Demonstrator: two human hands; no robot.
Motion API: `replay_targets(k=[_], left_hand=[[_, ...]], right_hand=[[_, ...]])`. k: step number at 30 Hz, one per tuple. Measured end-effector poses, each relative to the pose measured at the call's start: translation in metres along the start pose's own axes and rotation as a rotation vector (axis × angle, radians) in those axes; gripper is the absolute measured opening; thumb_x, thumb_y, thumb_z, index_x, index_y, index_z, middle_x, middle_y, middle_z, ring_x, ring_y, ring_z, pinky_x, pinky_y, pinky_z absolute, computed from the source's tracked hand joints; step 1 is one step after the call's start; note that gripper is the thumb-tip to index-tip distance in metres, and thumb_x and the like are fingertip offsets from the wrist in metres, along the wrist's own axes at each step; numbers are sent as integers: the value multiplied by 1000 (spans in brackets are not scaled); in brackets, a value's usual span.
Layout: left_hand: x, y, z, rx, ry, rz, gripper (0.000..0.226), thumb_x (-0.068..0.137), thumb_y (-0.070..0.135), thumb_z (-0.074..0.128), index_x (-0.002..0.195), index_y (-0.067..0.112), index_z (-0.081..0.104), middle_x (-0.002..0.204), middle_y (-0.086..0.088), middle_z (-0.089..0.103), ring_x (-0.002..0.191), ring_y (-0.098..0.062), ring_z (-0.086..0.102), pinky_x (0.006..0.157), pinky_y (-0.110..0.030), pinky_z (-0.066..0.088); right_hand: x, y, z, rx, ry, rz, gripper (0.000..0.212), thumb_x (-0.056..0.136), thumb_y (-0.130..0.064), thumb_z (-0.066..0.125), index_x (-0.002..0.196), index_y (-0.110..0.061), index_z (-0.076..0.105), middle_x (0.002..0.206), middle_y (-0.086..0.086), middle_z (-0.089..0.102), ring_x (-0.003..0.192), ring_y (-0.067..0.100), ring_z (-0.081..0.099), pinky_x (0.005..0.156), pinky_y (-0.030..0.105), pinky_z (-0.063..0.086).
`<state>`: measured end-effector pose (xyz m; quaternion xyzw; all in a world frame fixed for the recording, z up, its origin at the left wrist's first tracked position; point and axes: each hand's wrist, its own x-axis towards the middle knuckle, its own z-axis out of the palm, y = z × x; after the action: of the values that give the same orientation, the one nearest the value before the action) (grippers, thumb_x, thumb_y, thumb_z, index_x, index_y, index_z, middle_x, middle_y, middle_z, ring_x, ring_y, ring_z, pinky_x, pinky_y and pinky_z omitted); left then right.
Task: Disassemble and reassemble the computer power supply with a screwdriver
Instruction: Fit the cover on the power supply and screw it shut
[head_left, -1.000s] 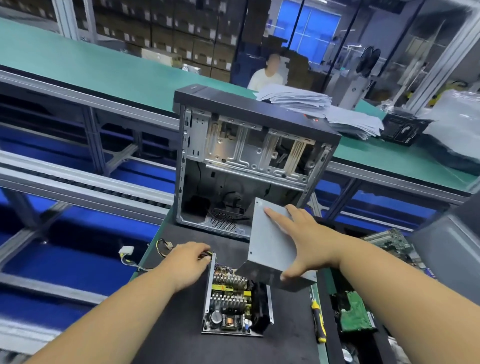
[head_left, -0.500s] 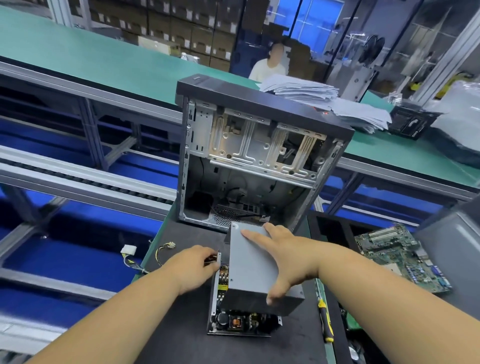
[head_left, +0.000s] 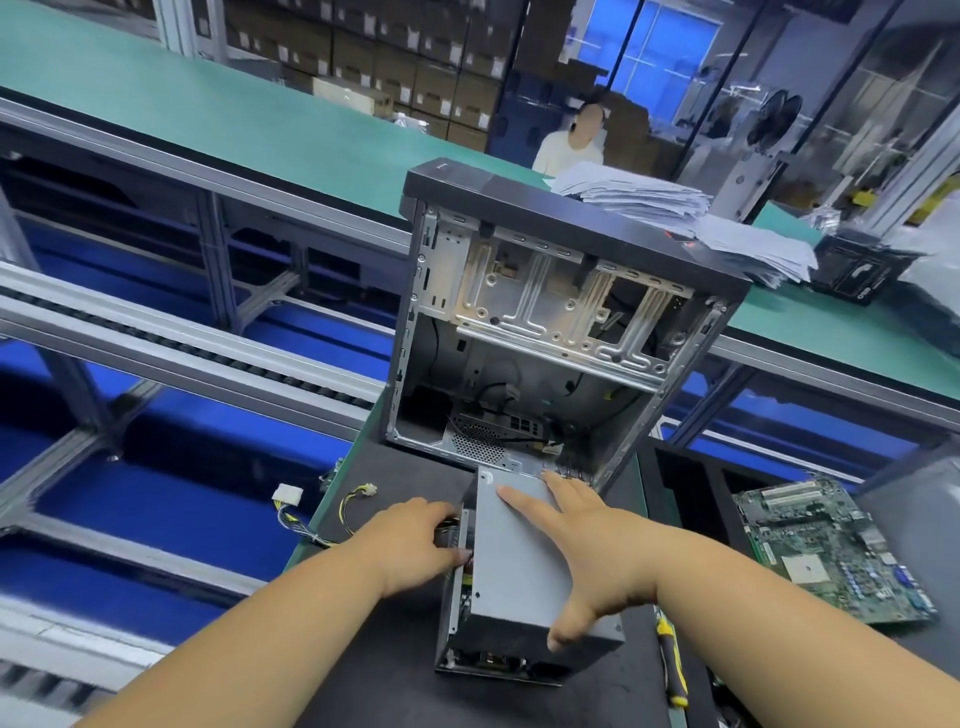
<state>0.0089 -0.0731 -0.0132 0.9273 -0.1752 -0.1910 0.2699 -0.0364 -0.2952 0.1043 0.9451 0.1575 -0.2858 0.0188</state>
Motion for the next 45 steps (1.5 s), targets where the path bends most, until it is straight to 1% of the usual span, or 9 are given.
replay_targets(k=[10,17,23,30,35,37,40,42,45], left_hand=[[0,-1,4,-18,5,-37,57,85,59,56,138,40,47,129,1,53,121,-23,52,103,-40,43],[-2,-6,-1,-174,-17,-66,44,101,52,33,140,39,49,134,-1,50,131,-20,45,106,-31,34],[-6,4,-1,-102,-36,-81,70,86,62,59,146,32,40,133,0,48,122,-20,50,103,-35,41],[-14,3,3,-61,54,-57,72,87,56,60,149,31,34,141,4,42,135,-19,34,110,-36,34],[-12,2,6,-114,-1,-96,71,87,59,58,148,32,35,144,4,43,129,-18,45,108,-38,39],[-8,4,7,-140,-9,-158,74,83,64,58,146,30,38,141,3,49,124,-19,51,104,-36,42],[-1,10,5,-197,-4,-248,62,77,69,61,122,27,59,116,9,65,104,-14,62,88,-30,49],[3,15,2,-215,4,-268,49,76,66,66,101,23,68,95,8,71,86,-10,65,74,-26,48],[5,22,3,-204,36,-271,41,76,56,72,96,21,70,92,5,72,85,-13,66,76,-29,50]], right_hand=[[4,-11,20,-71,24,-10,141,57,-58,83,136,-56,-34,160,9,-28,147,30,-24,119,46,5],[15,-12,35,-117,7,8,142,58,-59,82,142,-49,-31,159,16,-26,147,35,-22,121,50,-1],[24,-12,46,-125,7,4,143,57,-60,83,145,-47,-29,160,16,-20,147,37,-15,120,51,-1],[31,-7,54,-109,5,5,144,55,-62,83,143,-49,-30,160,15,-21,147,38,-19,121,54,0],[33,6,60,71,8,-27,140,54,-71,80,147,-50,-24,160,4,-27,147,32,-26,119,54,-8],[34,18,66,331,124,57,122,67,-72,71,152,-48,-12,163,-1,-19,150,27,-17,121,51,0],[40,36,78,727,272,370,88,88,-68,51,158,-28,13,163,4,14,147,27,23,114,40,28],[46,40,87,838,196,468,69,94,-63,45,145,-16,43,146,8,47,123,26,53,95,33,43],[49,38,93,994,205,455,47,96,-55,49,117,-15,63,116,1,66,96,20,62,81,29,46]])
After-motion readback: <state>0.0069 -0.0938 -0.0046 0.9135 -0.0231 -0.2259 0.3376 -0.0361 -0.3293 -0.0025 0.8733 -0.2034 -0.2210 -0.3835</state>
